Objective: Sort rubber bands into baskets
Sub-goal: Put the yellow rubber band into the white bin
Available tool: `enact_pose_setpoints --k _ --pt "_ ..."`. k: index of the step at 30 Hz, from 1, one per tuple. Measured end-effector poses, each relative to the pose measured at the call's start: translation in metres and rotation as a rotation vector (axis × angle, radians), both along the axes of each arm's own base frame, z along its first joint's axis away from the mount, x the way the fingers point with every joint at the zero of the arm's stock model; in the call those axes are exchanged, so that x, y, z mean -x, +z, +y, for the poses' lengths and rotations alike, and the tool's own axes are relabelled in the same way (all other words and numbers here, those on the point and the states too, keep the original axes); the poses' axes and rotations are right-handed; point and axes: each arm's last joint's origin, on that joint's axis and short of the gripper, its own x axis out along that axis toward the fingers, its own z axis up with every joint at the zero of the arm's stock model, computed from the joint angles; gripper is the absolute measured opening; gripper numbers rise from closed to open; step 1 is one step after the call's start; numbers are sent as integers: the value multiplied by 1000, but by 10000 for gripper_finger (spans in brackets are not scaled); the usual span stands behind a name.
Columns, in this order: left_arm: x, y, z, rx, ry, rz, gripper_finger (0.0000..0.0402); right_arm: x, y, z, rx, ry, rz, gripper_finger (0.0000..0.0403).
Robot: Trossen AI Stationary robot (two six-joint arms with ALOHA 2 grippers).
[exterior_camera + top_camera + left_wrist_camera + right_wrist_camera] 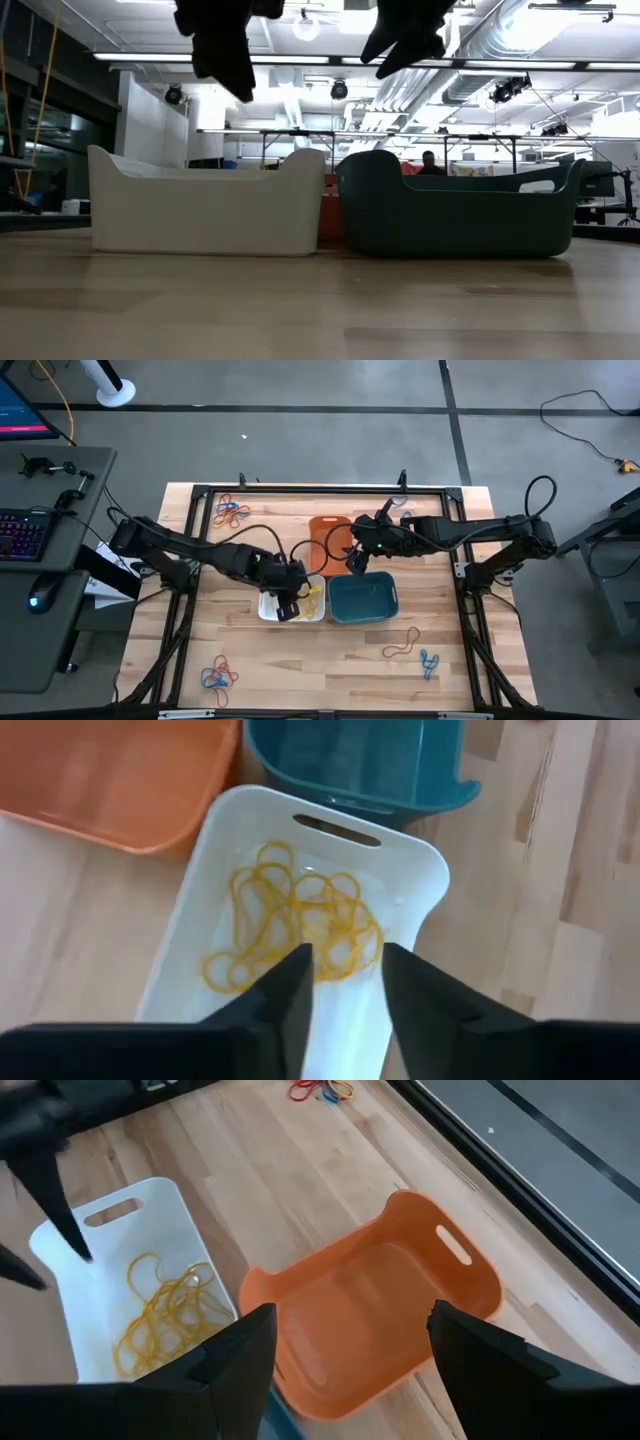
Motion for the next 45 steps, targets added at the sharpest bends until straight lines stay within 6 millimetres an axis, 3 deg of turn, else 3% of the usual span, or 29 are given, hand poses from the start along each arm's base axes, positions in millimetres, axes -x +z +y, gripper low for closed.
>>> enact_pose_setpoints --k 5,8,11,15,20,26,38,45 --pt "3 32 27 -36 49 58 174 0 0 -3 -18 9 1 249" --pt "17 34 60 -135 149 161 196 0 0 -6 -27 7 1 249" --pt "42 15 114 -177 354 299 207 0 0 -9 -23 1 3 249" --pt "83 -26 182 -14 659 359 209 0 0 -9 -23 1 3 249" --pt "117 -53 234 94 966 306 209 0 0 -9 -38 -15 -4 249" --pt "123 -57 267 23 1009 305 209 0 0 -14 -28 -34 -3 249" --pt "90 -90 327 -19 771 654 209 1 0 -24 -98 -133 -48 249" --pt "81 -99 338 47 720 622 209 0 0 -18 -137 -158 -68 249"
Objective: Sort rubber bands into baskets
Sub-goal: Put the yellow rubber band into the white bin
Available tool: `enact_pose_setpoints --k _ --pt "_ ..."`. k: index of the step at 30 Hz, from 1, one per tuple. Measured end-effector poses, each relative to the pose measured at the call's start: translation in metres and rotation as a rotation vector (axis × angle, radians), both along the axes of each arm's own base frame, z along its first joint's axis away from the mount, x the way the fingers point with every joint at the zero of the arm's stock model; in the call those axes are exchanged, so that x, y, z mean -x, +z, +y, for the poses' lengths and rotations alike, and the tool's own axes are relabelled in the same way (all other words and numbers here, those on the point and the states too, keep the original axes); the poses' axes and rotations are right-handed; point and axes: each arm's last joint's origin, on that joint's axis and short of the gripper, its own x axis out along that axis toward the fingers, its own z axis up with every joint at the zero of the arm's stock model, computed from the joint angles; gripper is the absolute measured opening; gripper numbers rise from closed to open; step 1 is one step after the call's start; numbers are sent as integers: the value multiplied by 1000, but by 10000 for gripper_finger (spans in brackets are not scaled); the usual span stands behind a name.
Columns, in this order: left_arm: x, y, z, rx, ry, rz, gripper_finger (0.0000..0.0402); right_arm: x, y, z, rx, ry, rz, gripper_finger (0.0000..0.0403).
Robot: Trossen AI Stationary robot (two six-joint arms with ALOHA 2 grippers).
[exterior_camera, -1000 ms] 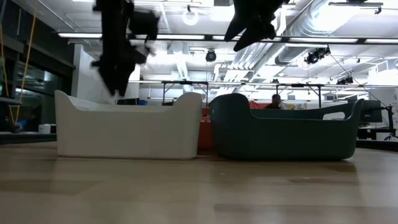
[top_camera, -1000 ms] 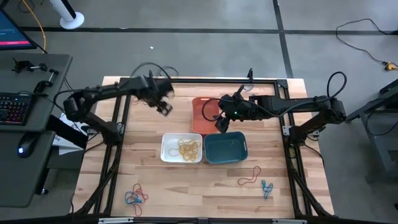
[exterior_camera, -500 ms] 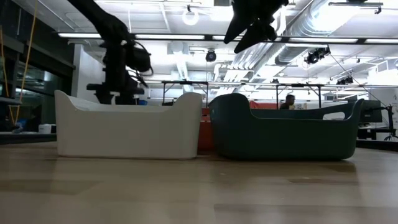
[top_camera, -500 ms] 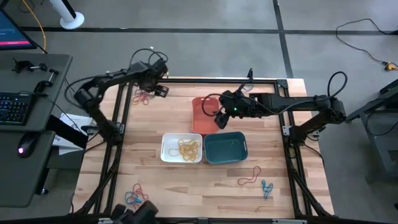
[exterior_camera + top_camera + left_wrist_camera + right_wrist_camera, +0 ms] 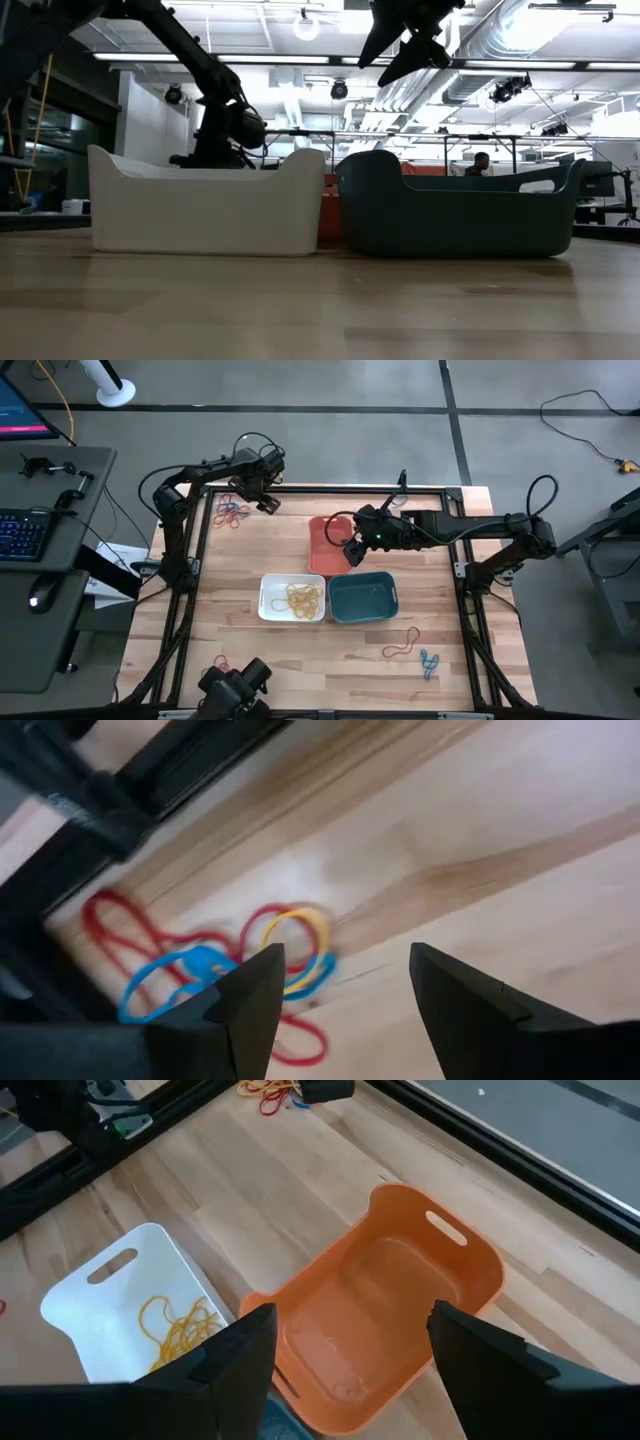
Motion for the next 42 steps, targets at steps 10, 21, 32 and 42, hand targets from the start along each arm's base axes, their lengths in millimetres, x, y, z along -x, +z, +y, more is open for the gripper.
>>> enact_pose_setpoints --k 10,21,32,42 --pt "7 -19 7 70 54 23 209 0 0 1 -19 -36 -16 249" --pt "4 -19 8 83 34 -17 179 0 0 0 -5 -67 -20 249" --pt "11 -20 13 106 102 -61 157 0 0 1 -6 -68 -21 249" --pt "21 -20 21 118 176 -92 156 0 0 1 -6 -68 -21 249"
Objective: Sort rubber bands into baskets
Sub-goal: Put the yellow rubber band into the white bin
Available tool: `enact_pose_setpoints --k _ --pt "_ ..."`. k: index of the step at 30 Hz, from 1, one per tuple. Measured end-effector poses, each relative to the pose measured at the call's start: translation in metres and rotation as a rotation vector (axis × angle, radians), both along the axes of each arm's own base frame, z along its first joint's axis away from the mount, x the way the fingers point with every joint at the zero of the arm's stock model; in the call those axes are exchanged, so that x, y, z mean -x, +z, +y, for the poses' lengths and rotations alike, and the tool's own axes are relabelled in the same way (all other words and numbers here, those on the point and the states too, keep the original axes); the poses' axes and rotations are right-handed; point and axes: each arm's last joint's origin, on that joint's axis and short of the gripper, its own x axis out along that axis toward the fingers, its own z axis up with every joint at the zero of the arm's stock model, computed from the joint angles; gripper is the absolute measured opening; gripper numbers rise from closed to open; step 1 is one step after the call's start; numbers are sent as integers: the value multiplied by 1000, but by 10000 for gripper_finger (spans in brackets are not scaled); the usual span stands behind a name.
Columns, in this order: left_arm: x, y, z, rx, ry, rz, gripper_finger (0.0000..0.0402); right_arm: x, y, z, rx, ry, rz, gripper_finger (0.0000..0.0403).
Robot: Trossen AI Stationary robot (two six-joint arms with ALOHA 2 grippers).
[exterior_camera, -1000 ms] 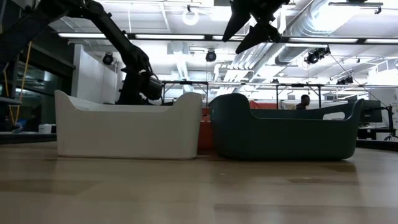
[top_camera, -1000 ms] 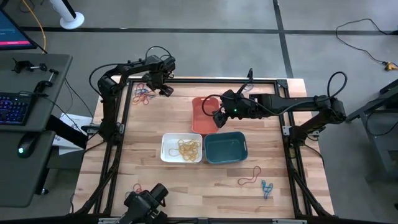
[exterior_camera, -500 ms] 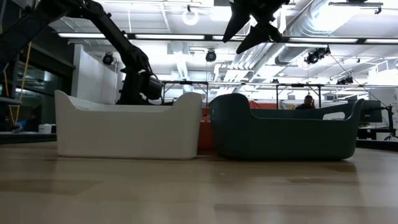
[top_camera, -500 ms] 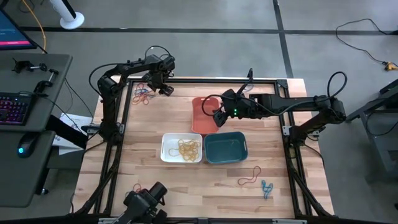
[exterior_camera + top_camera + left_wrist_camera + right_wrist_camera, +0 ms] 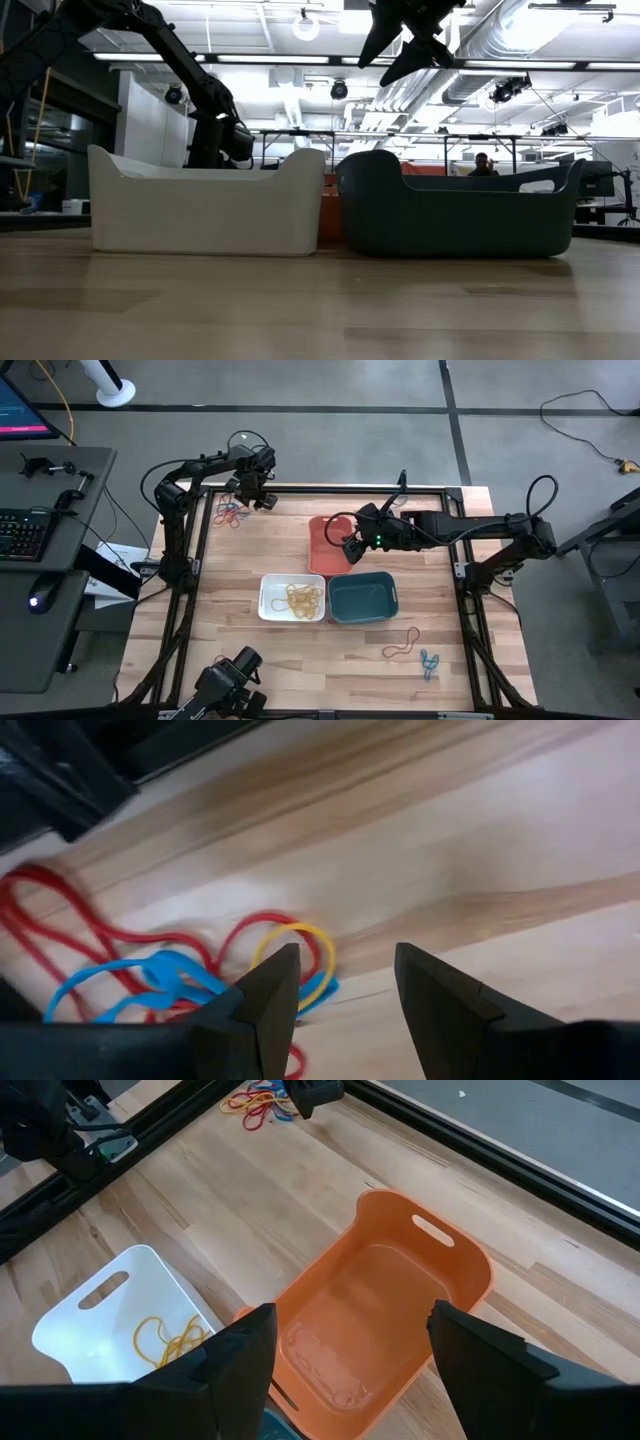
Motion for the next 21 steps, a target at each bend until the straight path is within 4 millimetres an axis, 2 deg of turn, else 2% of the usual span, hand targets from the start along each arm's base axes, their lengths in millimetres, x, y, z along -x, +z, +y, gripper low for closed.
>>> enact_pose_setpoints --k 8,13,21 --pt "-5 0 0 -11 9 -32 156 0 0 0 0 0 1 249" --pt "2 0 4 -13 53 -25 156 0 0 2 -13 -11 -8 249" --pt "14 -20 -8 53 70 -9 156 0 0 7 -2 -6 -5 249"
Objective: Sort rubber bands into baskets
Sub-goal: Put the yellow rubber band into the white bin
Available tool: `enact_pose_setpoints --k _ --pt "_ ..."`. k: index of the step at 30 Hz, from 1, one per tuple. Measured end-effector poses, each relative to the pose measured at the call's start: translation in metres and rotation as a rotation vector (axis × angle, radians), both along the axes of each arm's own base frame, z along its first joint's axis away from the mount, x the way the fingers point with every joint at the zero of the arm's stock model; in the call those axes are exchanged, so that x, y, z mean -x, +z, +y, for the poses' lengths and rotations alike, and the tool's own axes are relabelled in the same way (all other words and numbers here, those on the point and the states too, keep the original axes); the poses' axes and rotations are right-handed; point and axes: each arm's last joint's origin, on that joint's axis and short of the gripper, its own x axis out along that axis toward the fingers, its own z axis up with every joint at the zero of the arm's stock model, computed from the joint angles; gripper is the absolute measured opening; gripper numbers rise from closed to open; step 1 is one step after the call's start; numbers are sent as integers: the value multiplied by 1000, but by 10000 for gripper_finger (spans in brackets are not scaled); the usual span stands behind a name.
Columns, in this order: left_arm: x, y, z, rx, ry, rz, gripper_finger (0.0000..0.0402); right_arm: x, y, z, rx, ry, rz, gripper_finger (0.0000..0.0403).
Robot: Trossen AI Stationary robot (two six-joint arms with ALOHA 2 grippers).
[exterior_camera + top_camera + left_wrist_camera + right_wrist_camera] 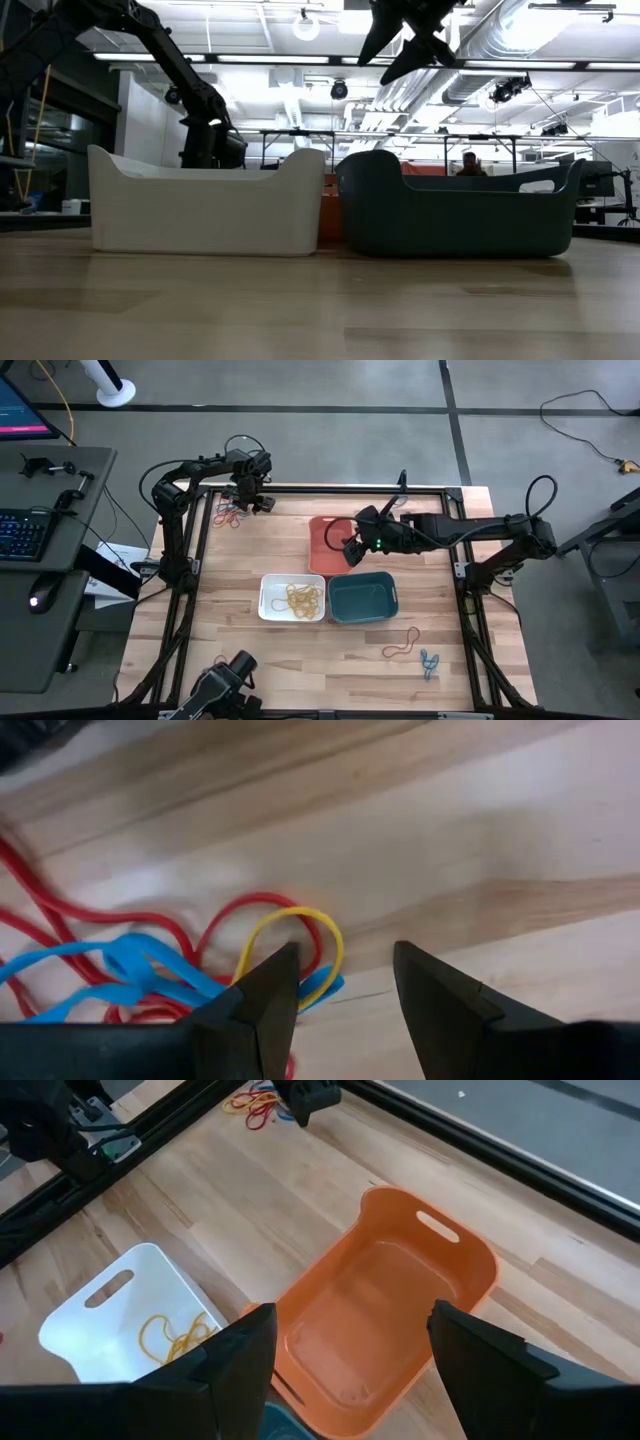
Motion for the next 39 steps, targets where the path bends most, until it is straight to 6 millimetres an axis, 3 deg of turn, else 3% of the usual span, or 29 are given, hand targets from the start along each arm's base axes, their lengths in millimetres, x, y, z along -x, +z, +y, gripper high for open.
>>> enact_pose_setpoints --k 20,39 --pt "-36 6 -12 -82 -107 -60 156 0 0 -1 4 -33 -6 249" --pt "-84 7 -54 -100 -276 -91 156 0 0 -1 8 -30 -4 249"
